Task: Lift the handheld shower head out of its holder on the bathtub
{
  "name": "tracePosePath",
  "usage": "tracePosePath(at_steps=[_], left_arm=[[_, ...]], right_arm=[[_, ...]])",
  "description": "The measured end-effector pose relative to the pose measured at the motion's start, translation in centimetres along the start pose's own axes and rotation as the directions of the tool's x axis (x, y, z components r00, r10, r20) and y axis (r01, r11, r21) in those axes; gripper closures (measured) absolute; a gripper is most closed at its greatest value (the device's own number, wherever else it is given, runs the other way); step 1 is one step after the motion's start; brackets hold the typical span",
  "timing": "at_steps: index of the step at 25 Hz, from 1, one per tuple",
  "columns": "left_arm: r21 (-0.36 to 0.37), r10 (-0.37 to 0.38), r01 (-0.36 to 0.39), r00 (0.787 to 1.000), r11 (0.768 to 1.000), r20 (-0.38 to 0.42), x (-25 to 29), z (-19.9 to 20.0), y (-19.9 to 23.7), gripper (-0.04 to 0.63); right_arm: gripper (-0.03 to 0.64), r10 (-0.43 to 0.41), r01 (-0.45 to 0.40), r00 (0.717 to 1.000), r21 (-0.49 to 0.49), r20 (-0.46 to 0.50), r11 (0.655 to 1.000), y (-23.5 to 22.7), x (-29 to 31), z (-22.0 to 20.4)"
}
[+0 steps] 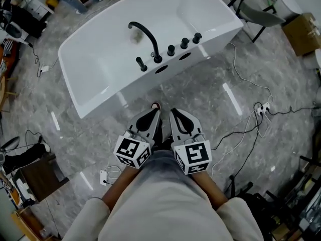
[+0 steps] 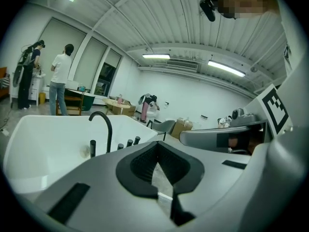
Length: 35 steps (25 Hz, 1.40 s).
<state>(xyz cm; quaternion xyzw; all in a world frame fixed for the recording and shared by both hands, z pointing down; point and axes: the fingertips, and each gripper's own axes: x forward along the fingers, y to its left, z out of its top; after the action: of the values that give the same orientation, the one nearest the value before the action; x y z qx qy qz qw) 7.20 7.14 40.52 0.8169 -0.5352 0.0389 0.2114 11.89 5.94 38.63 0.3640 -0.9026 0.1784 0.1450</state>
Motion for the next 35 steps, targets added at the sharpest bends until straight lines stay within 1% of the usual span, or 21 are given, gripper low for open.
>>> tracePosePath(at_steps=[4, 10, 14, 16, 19, 22, 26, 29, 32, 35], left_arm=[[0.003, -0.016, 0.016, 1.000, 1.000, 0.027, 2.1, 2.9, 2.7, 0.591], [0.003, -0.031, 0.031, 0.997, 1.000, 0.068, 4.4, 7.1, 7.7, 0.591], [0.015, -0.037, 0.036, 0.996, 0.999, 0.081, 5.6, 8.5, 11.1, 0.591], [0.021, -0.037, 0.036, 0.997, 0.999, 0.072, 5.9, 8.4, 13.0, 0.591], [0.003, -0.047, 0.047, 0.998, 0.999, 0.043, 6.0, 7.9, 15.6, 0.591], [-0.009, -0.058, 0.058, 0.998, 0.998, 0.022, 6.0, 7.0, 17.3, 0.591], [-0.043, -0.054, 0.054, 0.999, 0.998, 0.005, 6.3, 6.0, 18.7, 0.590], [-0.053, -0.028, 0.027, 1.000, 0.998, -0.002, 6.5, 5.0, 19.8, 0.591], [-0.050, 0.016, -0.016, 1.000, 0.999, -0.008, 7.3, 3.7, 21.1, 0.591], [-0.045, 0.038, -0.039, 0.999, 0.998, -0.025, 7.8, 2.6, 22.0, 0.591]], right_arm=[[0.597, -0.007, 0.007, 1.000, -0.005, 0.002, 1.000, -0.9, 2.9, 2.1], [0.597, -0.002, 0.003, 1.000, -0.038, 0.013, 0.999, -0.6, 8.2, 5.8], [0.597, 0.017, -0.016, 1.000, -0.056, 0.009, 0.998, -0.3, 11.6, 7.5], [0.597, 0.016, -0.016, 1.000, -0.066, 0.000, 0.998, 0.0, 13.2, 7.9], [0.597, 0.014, -0.016, 1.000, -0.079, -0.021, 0.997, 0.9, 15.4, 8.1], [0.597, 0.016, -0.019, 0.999, -0.086, -0.034, 0.996, 2.1, 17.3, 8.1], [0.597, 0.023, -0.028, 0.998, -0.091, -0.062, 0.995, 3.0, 19.0, 7.3], [0.597, 0.031, -0.037, 0.997, -0.081, -0.077, 0.996, 3.1, 19.9, 6.6], [0.597, 0.033, -0.040, 0.995, -0.071, -0.097, 0.997, 2.6, 20.8, 5.7], [0.597, 0.036, -0.045, 0.992, -0.071, -0.122, 0.996, 2.5, 21.9, 5.0]])
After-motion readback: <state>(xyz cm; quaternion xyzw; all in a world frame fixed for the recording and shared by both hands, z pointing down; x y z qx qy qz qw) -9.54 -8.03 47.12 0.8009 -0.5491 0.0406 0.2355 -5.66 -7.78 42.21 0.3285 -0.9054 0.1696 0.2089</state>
